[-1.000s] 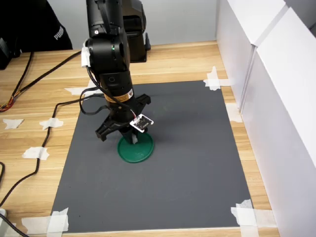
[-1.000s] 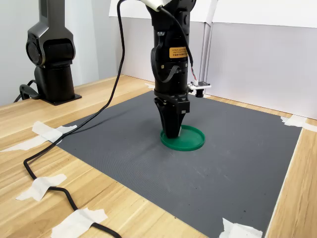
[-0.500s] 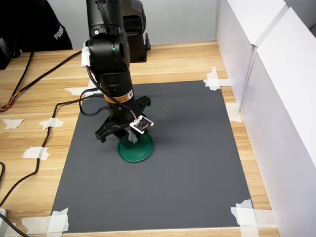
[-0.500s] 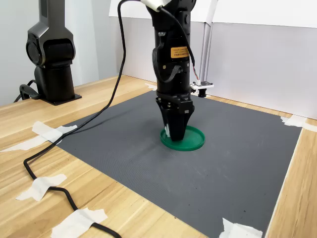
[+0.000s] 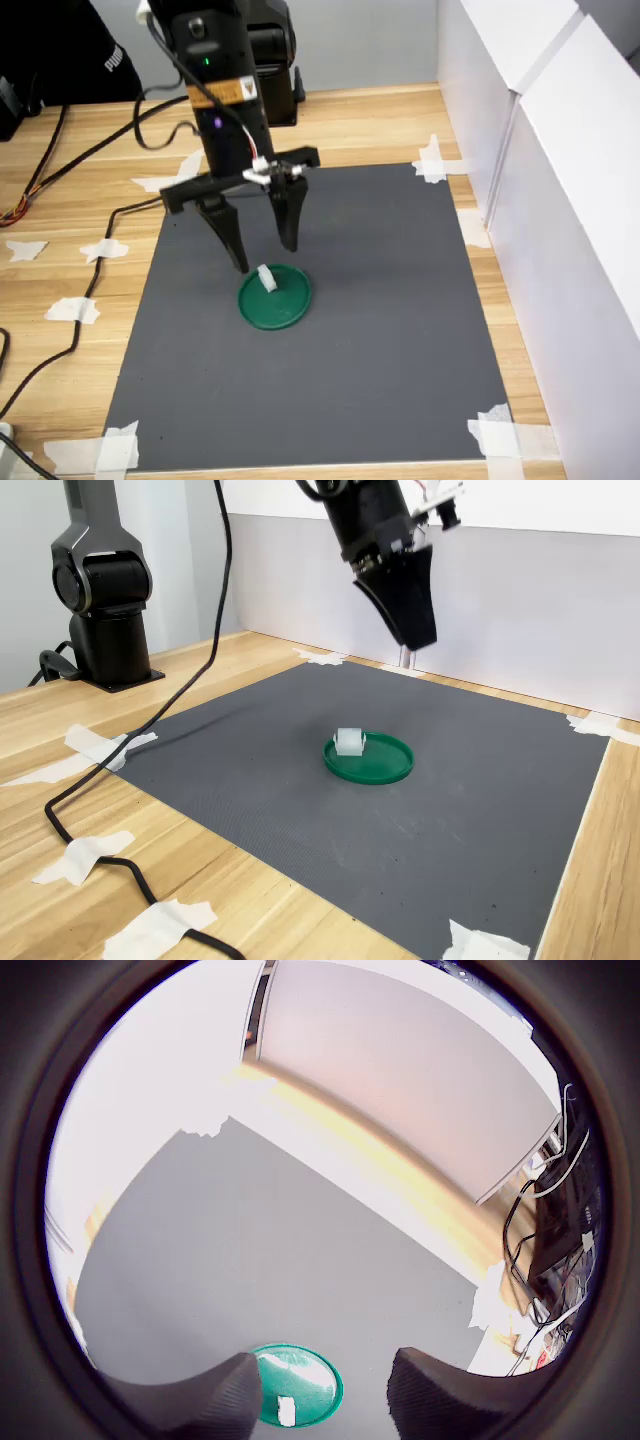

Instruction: Grasp a white terminal and put it on the green lid.

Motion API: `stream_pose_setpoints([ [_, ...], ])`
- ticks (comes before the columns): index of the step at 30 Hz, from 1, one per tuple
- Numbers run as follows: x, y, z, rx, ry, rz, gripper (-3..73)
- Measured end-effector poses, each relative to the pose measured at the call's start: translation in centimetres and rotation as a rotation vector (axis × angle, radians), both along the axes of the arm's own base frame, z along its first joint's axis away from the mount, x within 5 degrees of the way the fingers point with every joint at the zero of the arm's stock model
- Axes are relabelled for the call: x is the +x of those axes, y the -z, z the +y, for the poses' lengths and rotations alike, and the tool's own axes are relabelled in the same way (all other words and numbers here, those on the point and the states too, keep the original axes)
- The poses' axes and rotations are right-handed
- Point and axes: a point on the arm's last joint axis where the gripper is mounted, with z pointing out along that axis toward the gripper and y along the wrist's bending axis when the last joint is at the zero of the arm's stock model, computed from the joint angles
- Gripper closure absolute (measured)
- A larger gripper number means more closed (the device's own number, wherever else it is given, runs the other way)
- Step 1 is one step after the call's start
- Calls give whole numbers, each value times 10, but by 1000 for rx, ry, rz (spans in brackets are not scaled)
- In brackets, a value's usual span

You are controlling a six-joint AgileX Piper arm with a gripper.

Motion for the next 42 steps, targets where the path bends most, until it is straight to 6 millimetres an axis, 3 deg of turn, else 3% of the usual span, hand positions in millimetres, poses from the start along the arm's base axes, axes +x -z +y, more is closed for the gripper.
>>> stream_pose_setpoints([
  [7, -43, -63, 0, 95, 21, -187, 628],
  [9, -59, -77, 0, 145, 37, -231, 681],
  [12, -88, -85, 1, 238, 67, -275, 702],
  [18, -140, -56, -4, 361, 159, -292, 711],
  [27, -214, -3, -10, 386, 189, -283, 711],
  [42, -264, 43, -14, 405, 169, -382, 711],
])
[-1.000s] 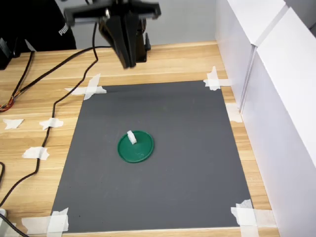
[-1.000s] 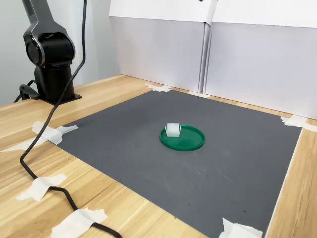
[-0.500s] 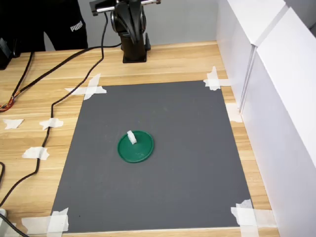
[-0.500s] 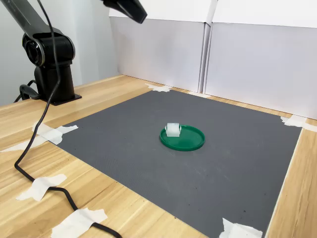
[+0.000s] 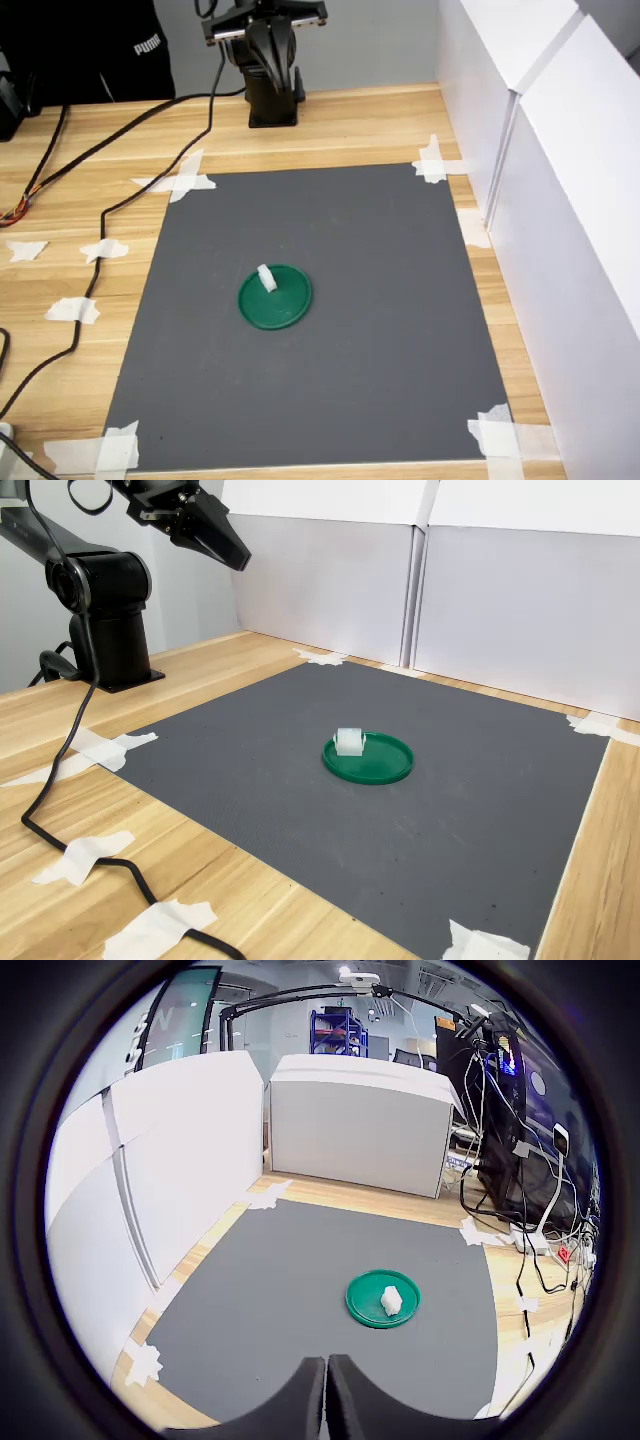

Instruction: Grasp a white terminal and put it on the green lid.

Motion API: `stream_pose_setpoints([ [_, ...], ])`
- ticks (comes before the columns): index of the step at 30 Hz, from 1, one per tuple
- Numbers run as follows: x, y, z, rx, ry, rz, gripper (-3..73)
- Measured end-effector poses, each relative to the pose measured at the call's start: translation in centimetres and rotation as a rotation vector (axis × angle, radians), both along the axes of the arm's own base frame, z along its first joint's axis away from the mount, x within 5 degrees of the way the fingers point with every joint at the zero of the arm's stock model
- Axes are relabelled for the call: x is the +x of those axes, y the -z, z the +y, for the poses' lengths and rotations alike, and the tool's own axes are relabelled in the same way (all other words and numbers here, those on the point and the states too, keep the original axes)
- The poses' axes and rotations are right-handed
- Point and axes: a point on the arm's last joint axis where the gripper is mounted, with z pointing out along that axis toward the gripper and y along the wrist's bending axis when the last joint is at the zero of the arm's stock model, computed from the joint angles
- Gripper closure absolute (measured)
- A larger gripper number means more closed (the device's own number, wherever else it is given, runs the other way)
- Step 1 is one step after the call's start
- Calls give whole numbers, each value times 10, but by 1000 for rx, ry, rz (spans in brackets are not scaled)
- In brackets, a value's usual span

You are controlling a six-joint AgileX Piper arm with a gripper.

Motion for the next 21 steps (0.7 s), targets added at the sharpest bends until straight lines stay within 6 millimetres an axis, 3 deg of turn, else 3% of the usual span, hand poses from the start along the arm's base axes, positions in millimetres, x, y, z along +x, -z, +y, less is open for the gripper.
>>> stream_pose_setpoints([
  [10, -19, 29, -1, 8, -2, -78, 711],
  [21, -24, 28, -2, 16, 0, -129, 711],
])
